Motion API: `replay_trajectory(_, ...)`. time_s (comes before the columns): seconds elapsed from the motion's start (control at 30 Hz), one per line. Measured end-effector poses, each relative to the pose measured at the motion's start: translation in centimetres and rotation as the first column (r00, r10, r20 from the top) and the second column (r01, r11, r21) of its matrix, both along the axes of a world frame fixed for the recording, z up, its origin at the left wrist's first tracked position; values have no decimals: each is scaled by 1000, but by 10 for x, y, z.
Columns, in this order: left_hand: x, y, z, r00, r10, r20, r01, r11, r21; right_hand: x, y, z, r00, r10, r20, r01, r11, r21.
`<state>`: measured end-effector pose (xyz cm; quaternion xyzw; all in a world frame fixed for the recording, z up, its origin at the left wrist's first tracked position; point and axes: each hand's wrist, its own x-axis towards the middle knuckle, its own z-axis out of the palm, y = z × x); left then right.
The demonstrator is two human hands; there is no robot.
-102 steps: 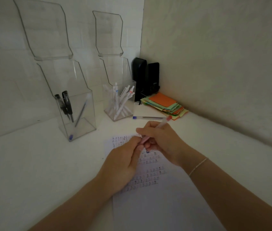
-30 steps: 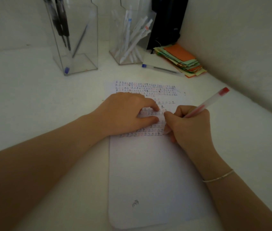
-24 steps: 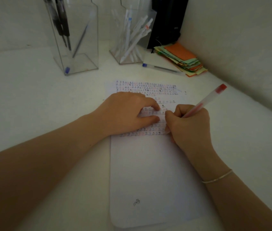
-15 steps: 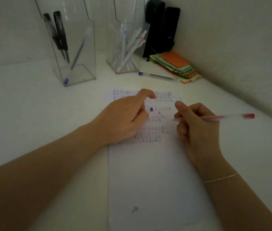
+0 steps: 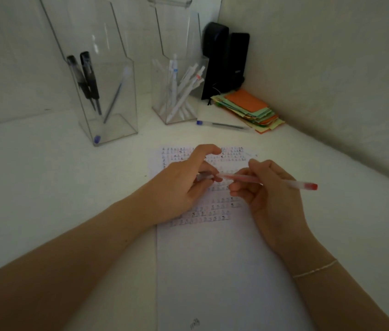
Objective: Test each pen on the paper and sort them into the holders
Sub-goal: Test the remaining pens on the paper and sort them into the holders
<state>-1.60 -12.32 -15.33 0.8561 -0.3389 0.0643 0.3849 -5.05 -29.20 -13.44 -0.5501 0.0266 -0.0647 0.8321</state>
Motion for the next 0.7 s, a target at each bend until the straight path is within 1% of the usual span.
replay_trajectory(0.13,-2,-1,2,999,-17,44,16,999,28,-2,1,-4,1000,22,22,-19,991,-129)
replay_trajectory(0.2,-3,-3,2,991,-63,118,51,994,101,-2,1,-6,999,14,43,-3,965,-261)
replay_trajectory(0.27,-3,-4,1,976,-77,205,46,987,153,-3,1,-6,998,7,60,16,931,-365)
replay_trajectory(0.33,-2,-2,2,965,-56,257,25,992,123,-4,0,-4,998,18,58,5,927,-376)
replay_trajectory(0.4,-3,-2,5,964,-63,259,52,997,50,-6,0,0,999,46,30,-33,943,-331)
replay_trajectory(0.47,-6,-3,8,974,-80,210,96,993,-68,-6,2,5,998,57,-24,-61,975,-212)
replay_trajectory(0.5,-8,-4,10,984,-75,162,95,988,-125,-5,1,6,998,39,-48,-44,993,-110)
replay_trajectory(0.53,-9,-4,11,991,-59,117,77,984,-163,-4,0,7,998,-11,-64,11,1000,-2)
replay_trajectory(0.57,-10,-5,11,996,-37,75,50,982,-183,-3,-3,7,993,-94,-68,98,993,63)
replay_trajectory(0.6,-10,-5,12,999,-18,27,22,981,-191,-2,-5,6,981,-185,-56,188,981,51)
replay_trajectory(0.63,-10,-5,13,1000,-6,-30,0,981,-196,-1,-6,5,965,-261,-24,260,965,-32)
replay_trajectory(0.7,-9,-5,13,991,16,-135,-45,975,-218,-1,-4,3,941,-328,82,338,902,-271)
